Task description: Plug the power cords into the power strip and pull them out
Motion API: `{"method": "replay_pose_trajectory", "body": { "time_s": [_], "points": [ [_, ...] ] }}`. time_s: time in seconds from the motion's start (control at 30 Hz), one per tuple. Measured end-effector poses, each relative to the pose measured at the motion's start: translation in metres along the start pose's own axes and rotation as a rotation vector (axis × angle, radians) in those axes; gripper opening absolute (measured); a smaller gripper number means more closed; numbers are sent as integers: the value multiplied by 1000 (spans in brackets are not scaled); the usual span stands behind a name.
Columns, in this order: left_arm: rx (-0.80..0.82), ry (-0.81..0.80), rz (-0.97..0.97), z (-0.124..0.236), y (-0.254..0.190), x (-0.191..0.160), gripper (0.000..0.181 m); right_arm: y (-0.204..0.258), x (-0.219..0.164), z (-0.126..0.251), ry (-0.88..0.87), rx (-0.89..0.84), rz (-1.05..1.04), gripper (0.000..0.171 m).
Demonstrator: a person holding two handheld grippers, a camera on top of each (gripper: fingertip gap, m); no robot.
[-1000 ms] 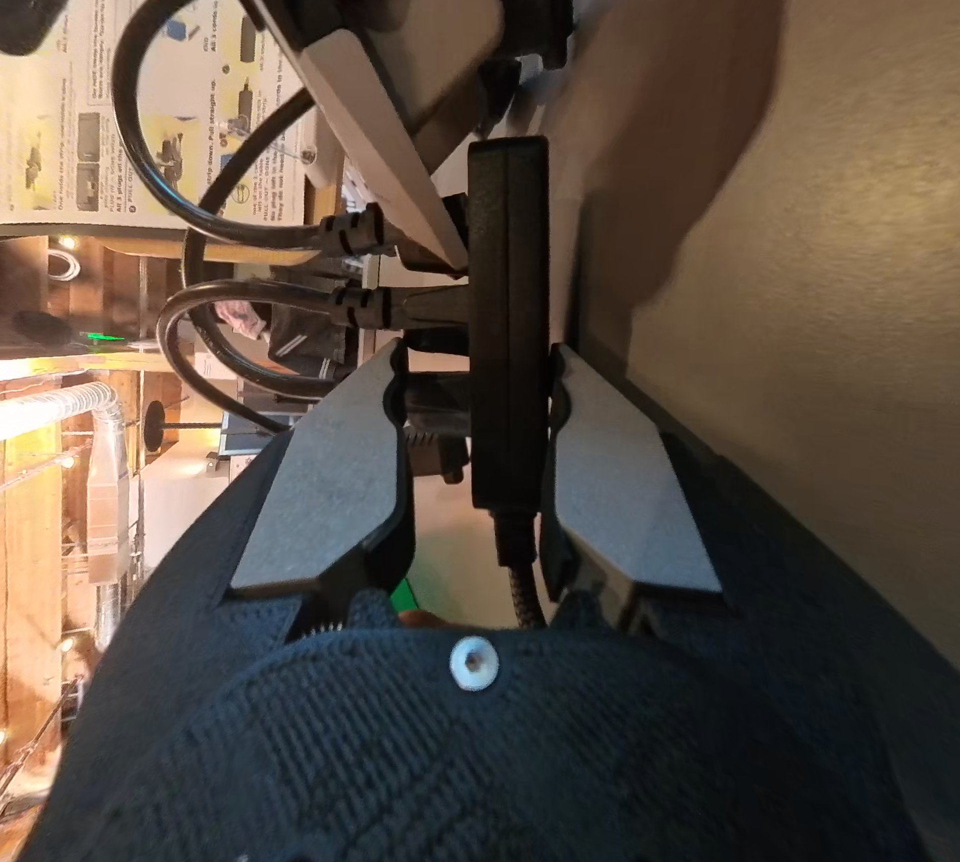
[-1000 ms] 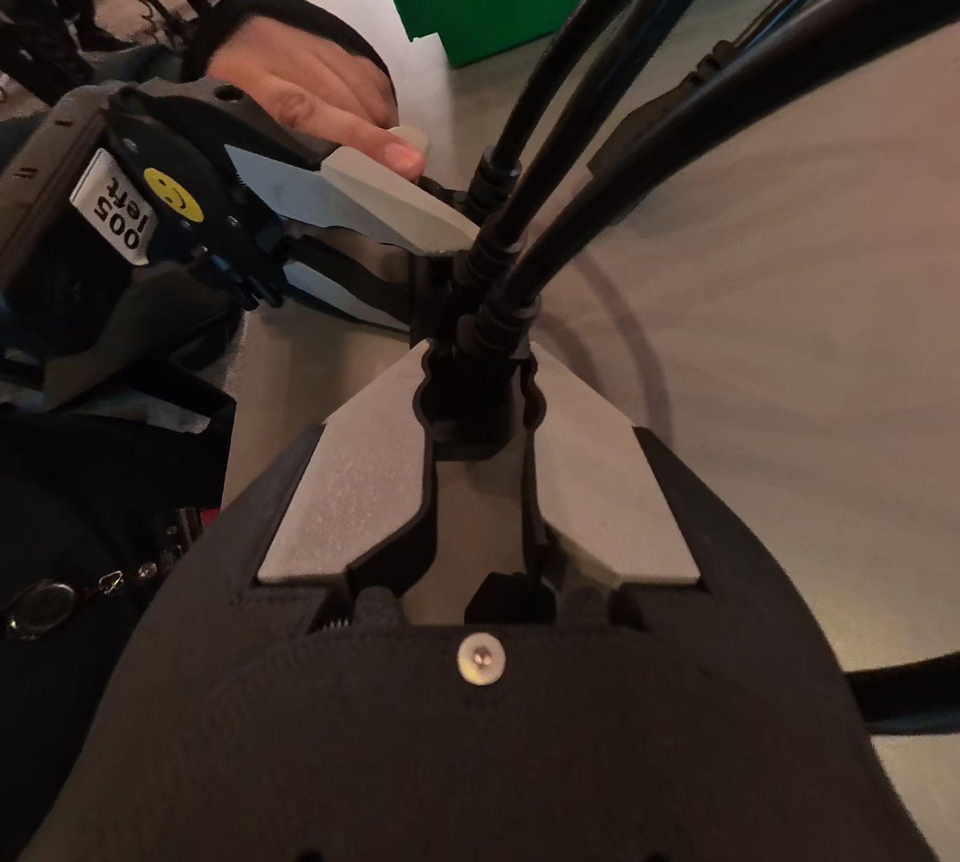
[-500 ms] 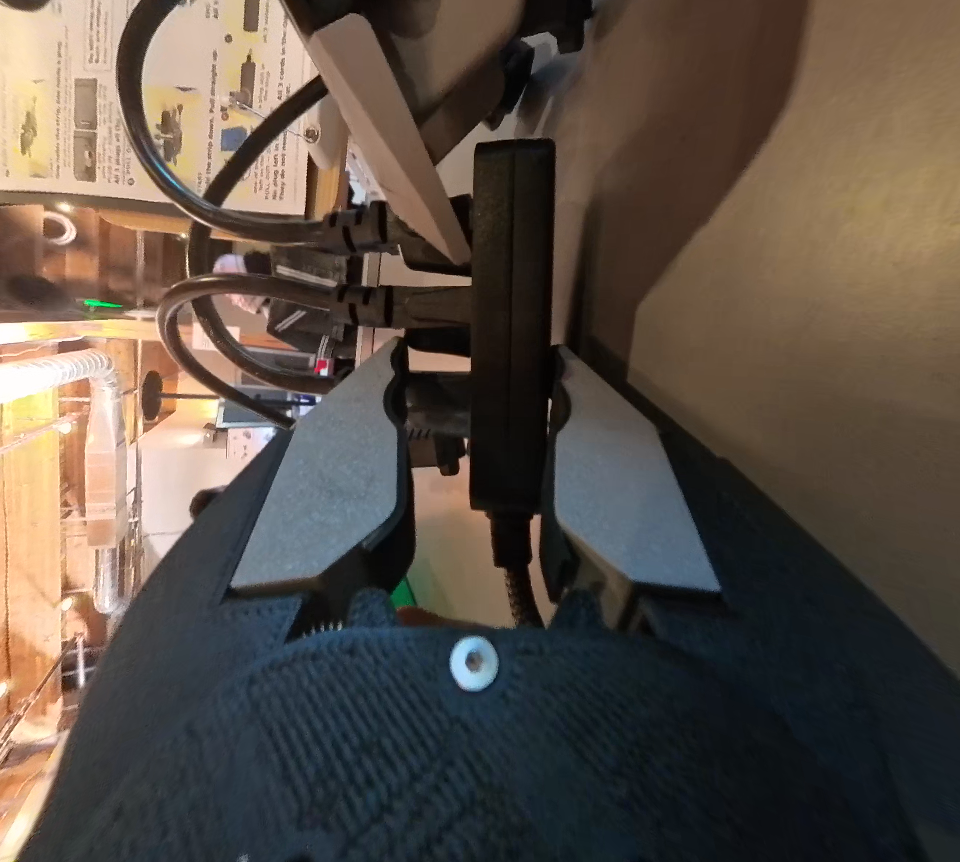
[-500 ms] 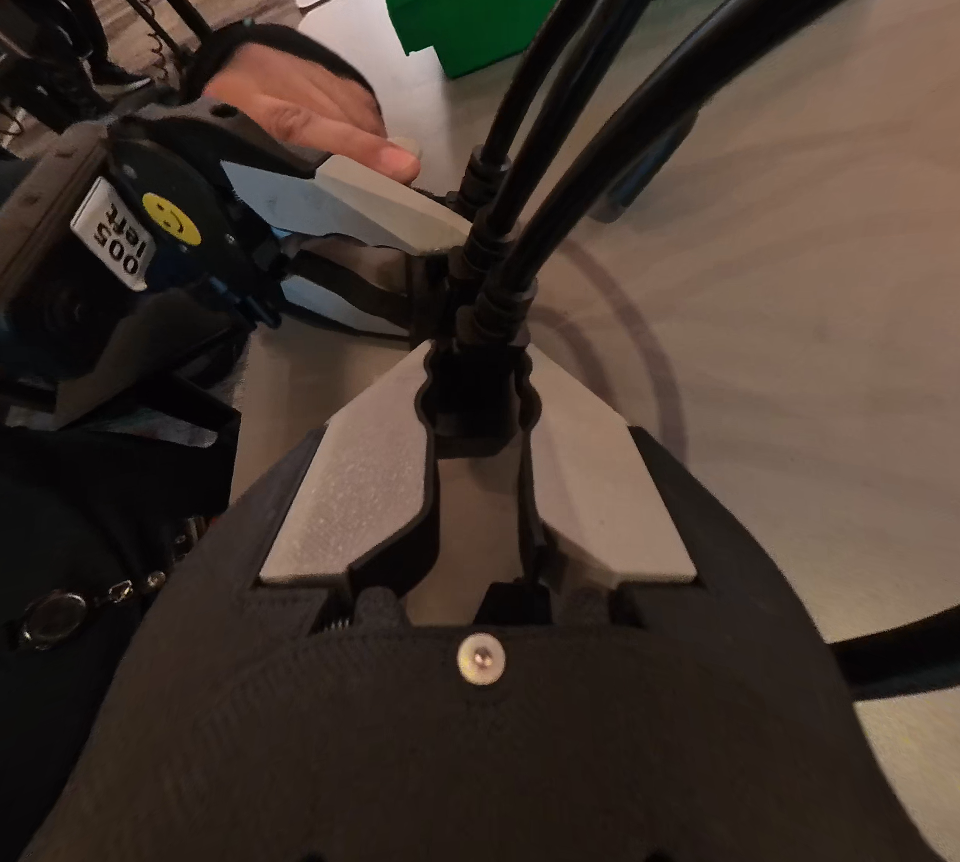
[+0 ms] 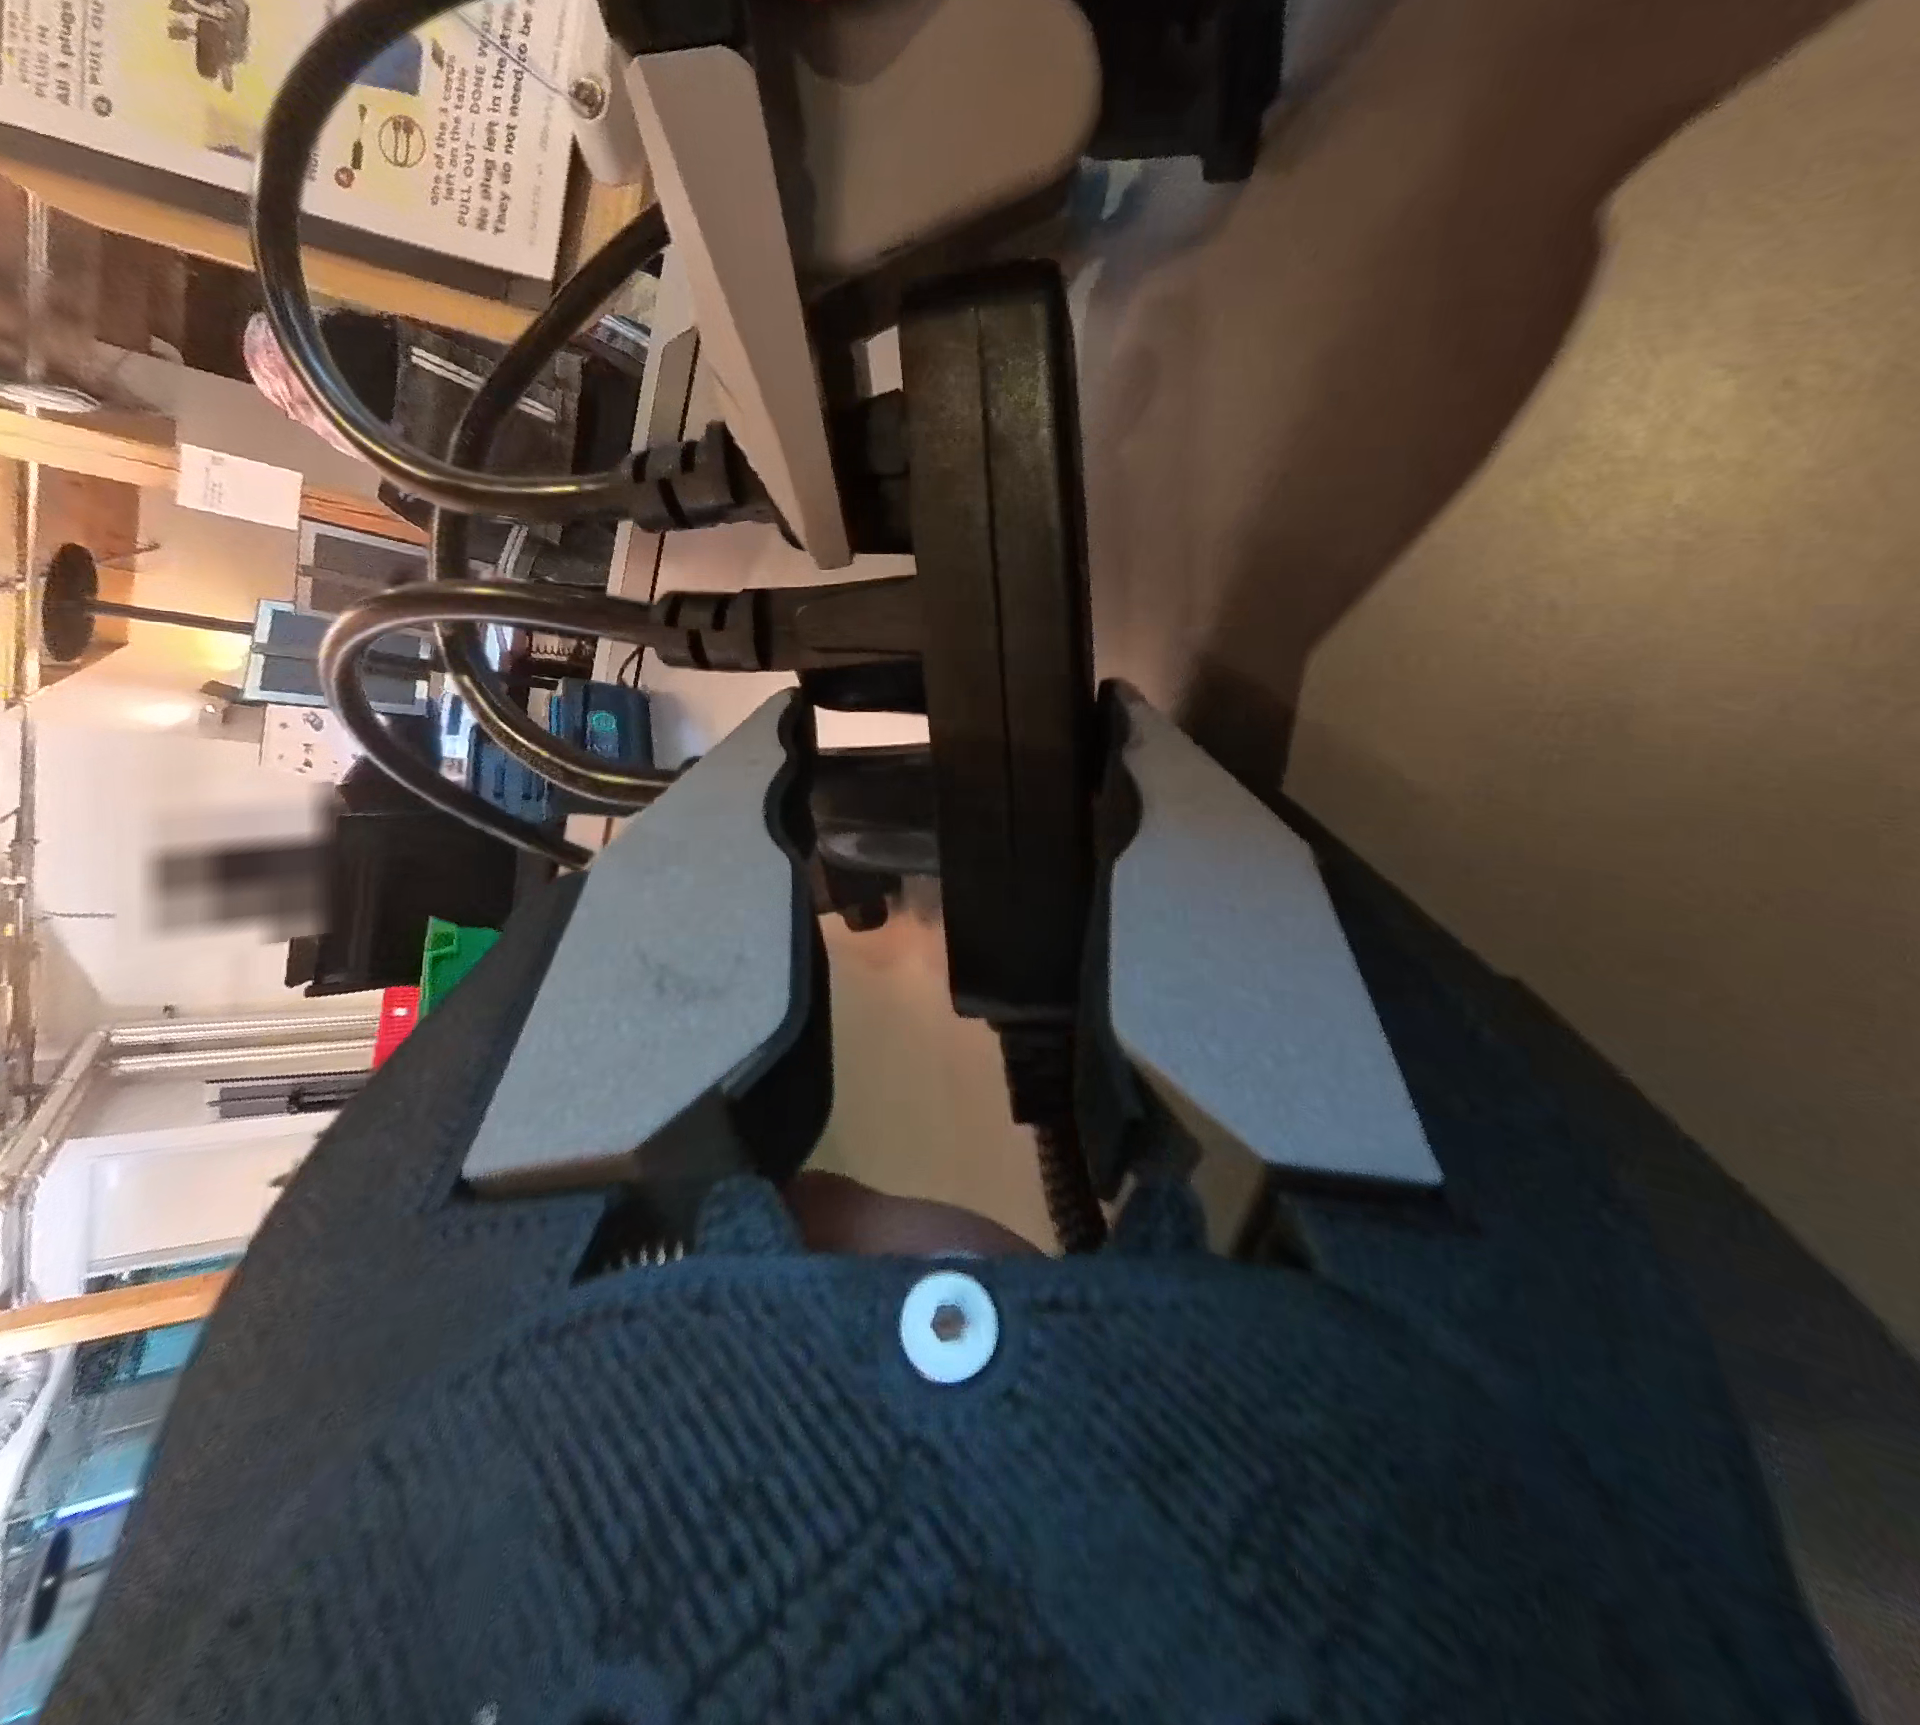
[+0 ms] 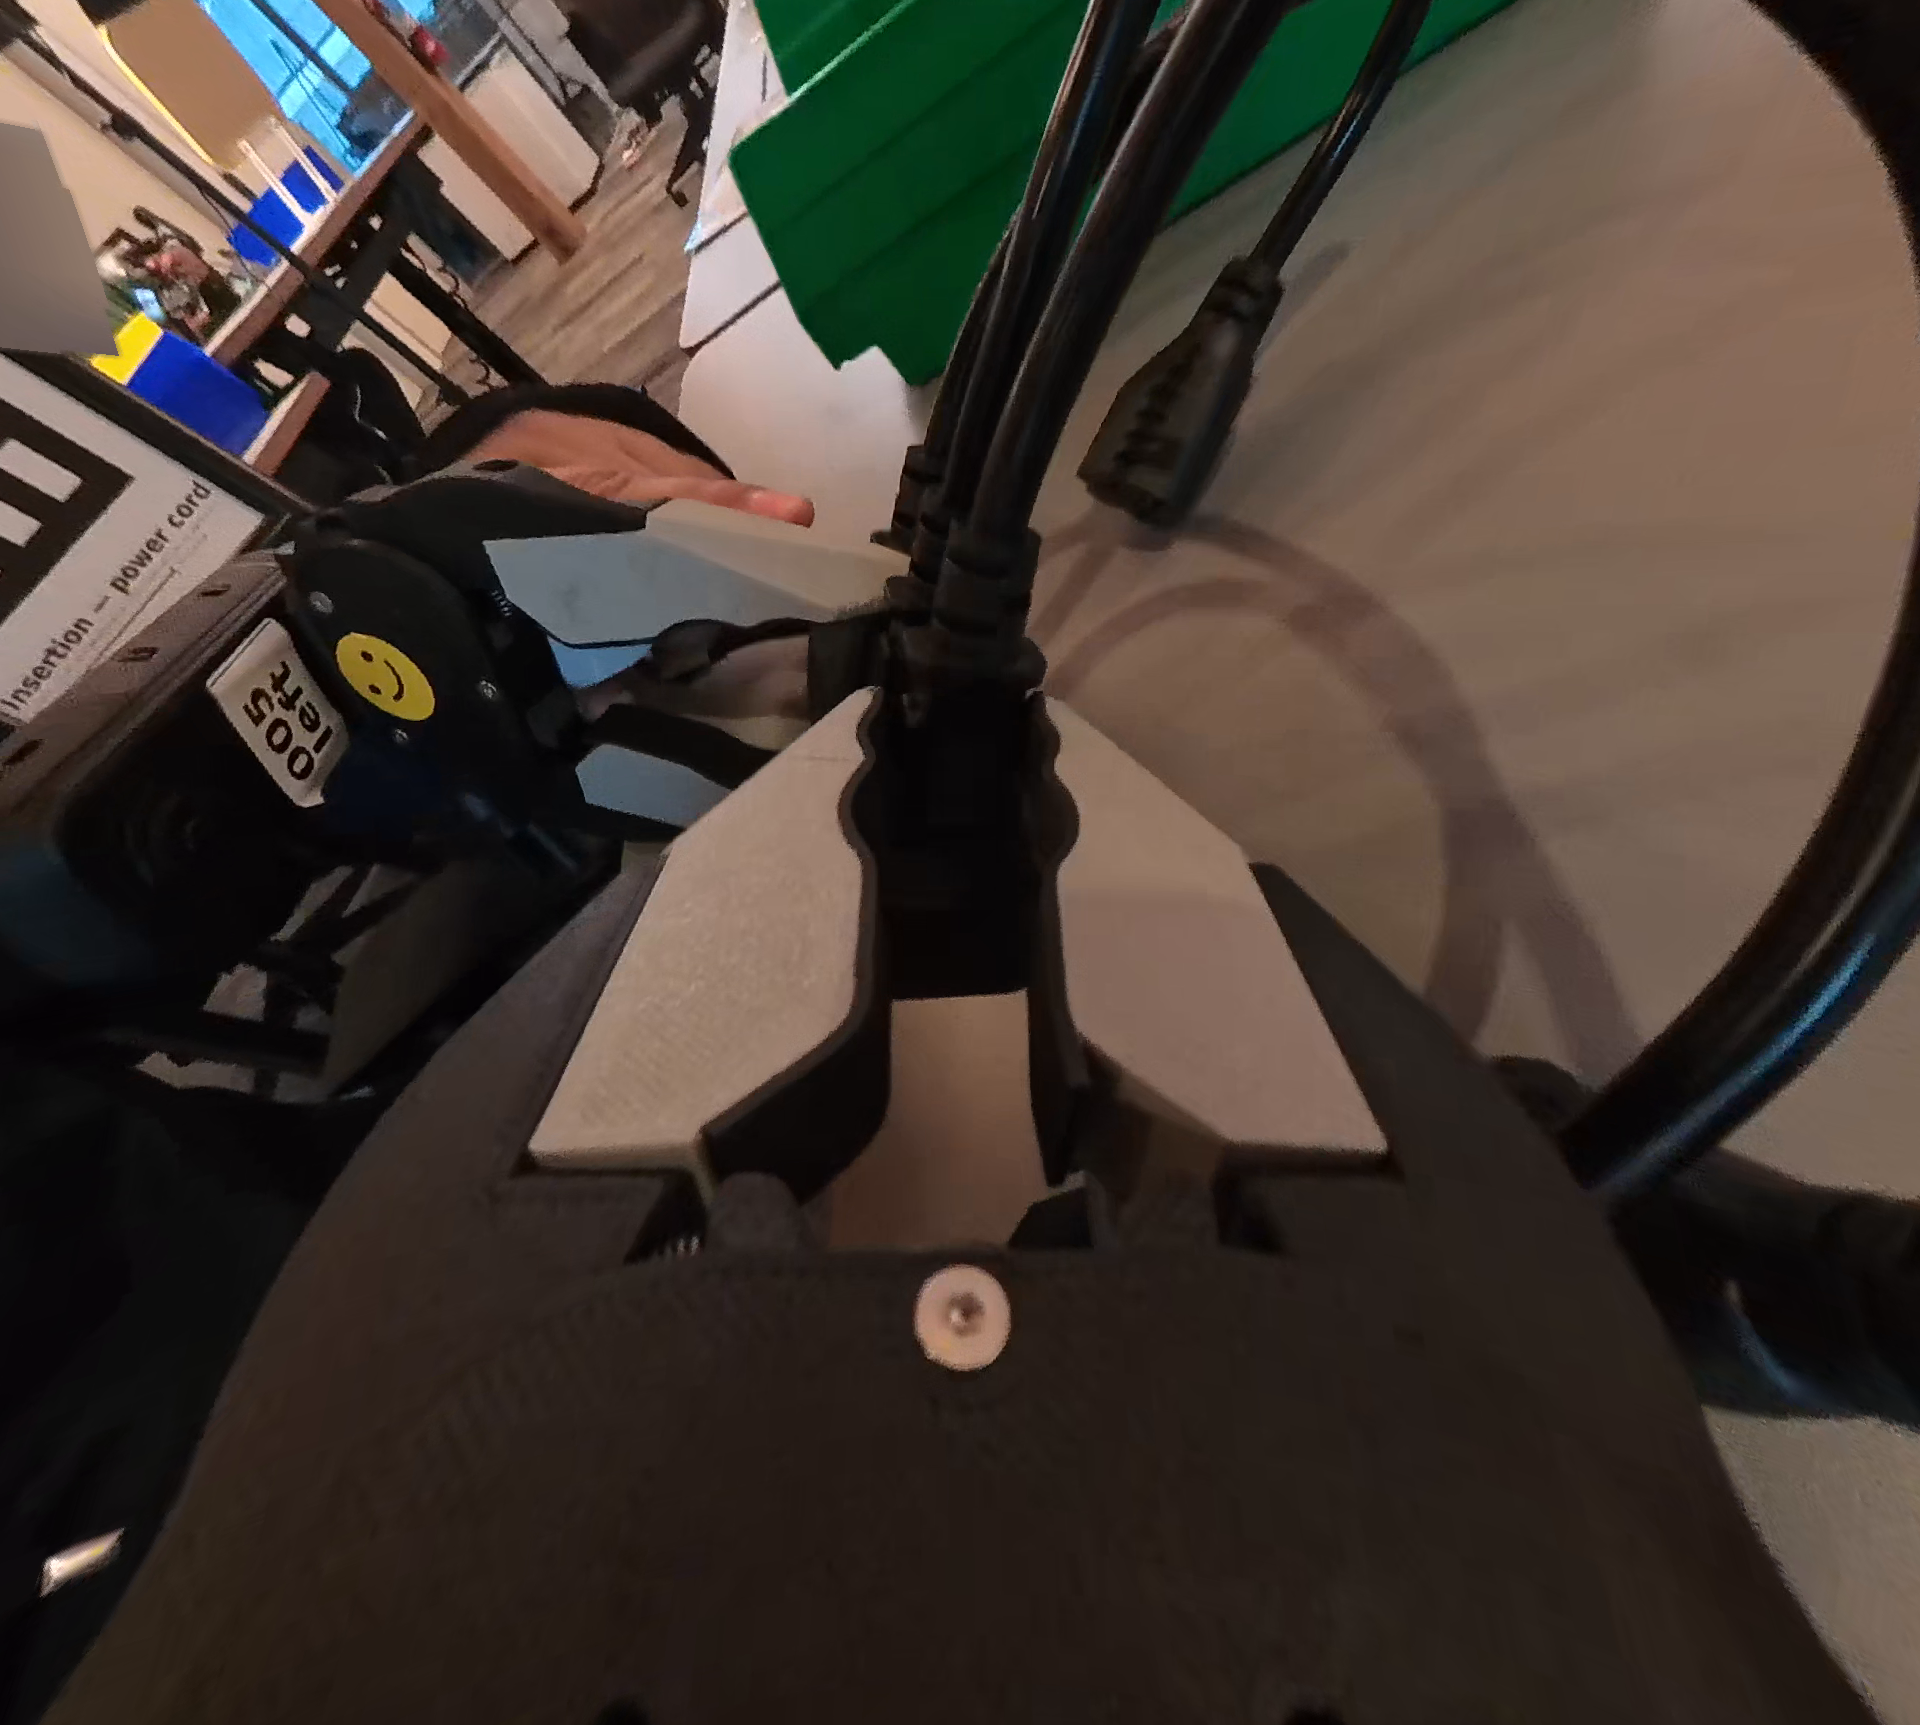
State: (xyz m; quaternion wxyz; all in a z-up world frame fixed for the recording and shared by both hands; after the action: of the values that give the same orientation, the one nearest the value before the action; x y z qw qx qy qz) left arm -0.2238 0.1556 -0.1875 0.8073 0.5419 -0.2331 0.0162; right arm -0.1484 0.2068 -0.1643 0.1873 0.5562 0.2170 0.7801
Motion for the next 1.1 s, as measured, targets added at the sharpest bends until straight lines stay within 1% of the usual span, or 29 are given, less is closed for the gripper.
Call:
{"method": "replay_pose_trajectory", "body": {
  "time_s": [0.13, 0.23, 0.37, 0.47, 0.53, 0.63, 0.8, 0.93, 1.0, 1.07, 1.1],
  "points": [
    [23, -7, 63, 1, 0, 1, 52, -2, 5, -1, -65, -12, -19, 20],
    [27, -3, 67, -1, -1, 3, 53, -6, 6, -1, -92, -39, -27, 20],
    [34, -17, 78, -1, -2, 4, 53, -6, 6, 0, -77, -57, 18, 20],
    [47, -40, 92, -1, -2, 3, 53, -3, 6, -1, -45, -94, 102, 21],
    [50, -47, 63, 0, -2, 0, 53, -3, 4, -2, -16, -119, 143, 22],
    [44, -37, 17, 0, -4, -2, 53, -5, 2, -4, 5, -139, 147, 21],
    [-2, 81, -78, -4, -3, 1, 51, -10, 4, -5, 43, -261, 227, 20],
    [13, 60, -21, -3, -3, 3, 52, -5, 7, -6, 78, -360, 352, 20],
    [31, 64, -2, -2, -3, 2, 52, -5, 9, -8, 53, -376, 335, 20],
    [35, 73, 16, -2, -3, 3, 53, -10, 12, -10, -1, -364, 272, 19],
    [36, 75, 16, -2, -4, 5, 54, -13, 14, -10, -27, -362, 239, 16]
  ]
}}
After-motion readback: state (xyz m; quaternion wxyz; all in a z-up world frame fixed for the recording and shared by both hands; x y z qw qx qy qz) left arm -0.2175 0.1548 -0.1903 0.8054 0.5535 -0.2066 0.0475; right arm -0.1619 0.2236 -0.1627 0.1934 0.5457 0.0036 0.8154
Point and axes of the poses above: each gripper's, where its closed fingertips meet, z back along the fingers, x out of its top, y = z × x across the jaws, the point moved 5 cm from there along z, back along the fingers, and after that the axes turned 7 degrees about x, right-handed, at the moved point
